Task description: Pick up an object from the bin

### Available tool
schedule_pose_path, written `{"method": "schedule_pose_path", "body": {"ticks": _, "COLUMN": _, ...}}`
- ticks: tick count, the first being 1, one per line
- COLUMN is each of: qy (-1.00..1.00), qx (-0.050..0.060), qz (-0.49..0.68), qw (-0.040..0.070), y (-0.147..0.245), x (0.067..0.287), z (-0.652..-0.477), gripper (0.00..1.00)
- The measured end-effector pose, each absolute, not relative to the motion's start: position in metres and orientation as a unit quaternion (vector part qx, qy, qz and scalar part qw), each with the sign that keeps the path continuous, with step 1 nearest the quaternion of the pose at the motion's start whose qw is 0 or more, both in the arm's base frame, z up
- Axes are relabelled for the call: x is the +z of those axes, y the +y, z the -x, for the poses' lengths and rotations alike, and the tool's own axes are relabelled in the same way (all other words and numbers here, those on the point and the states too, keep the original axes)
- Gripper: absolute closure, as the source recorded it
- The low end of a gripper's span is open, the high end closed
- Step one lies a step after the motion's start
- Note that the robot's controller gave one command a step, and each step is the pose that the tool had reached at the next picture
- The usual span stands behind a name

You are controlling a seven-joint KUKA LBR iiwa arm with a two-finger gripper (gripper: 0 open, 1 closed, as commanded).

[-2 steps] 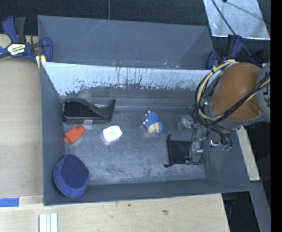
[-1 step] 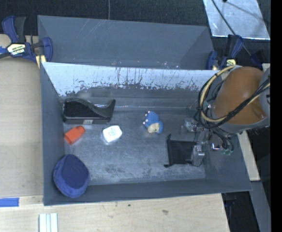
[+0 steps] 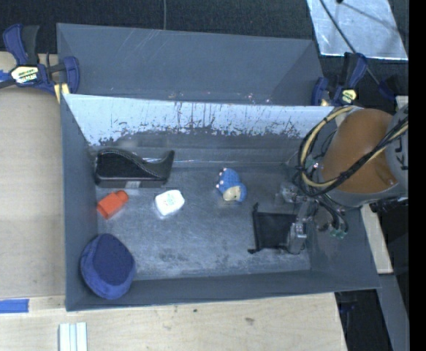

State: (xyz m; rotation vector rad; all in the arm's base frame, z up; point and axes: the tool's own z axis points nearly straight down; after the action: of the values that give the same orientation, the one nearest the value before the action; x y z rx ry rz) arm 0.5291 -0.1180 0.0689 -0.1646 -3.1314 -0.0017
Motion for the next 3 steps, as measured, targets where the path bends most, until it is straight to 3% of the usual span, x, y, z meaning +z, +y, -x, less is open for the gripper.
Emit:
{"method": "schedule_pose_path", "body": {"ticks": 1, "qy": -0.999, "qx": 0.0, "qz": 0.052, "qw": 0.002, "y": -0.118, "x": 0.069, "z": -0.53, "gripper": 0.0}}
{"method": "schedule_pose_path", "body": {"ticks": 2, "qy": -0.999, "qx": 0.0, "qz": 0.052, "qw": 0.001, "y": -0.118, "x": 0.07, "z": -0.531, "gripper": 1.0}}
{"method": "schedule_pose_path", "body": {"ticks": 3, "qy": -0.999, "qx": 0.001, "qz": 0.05, "qw": -0.005, "y": -0.119, "x": 0.141, "z": -0.533, "gripper": 1.0}}
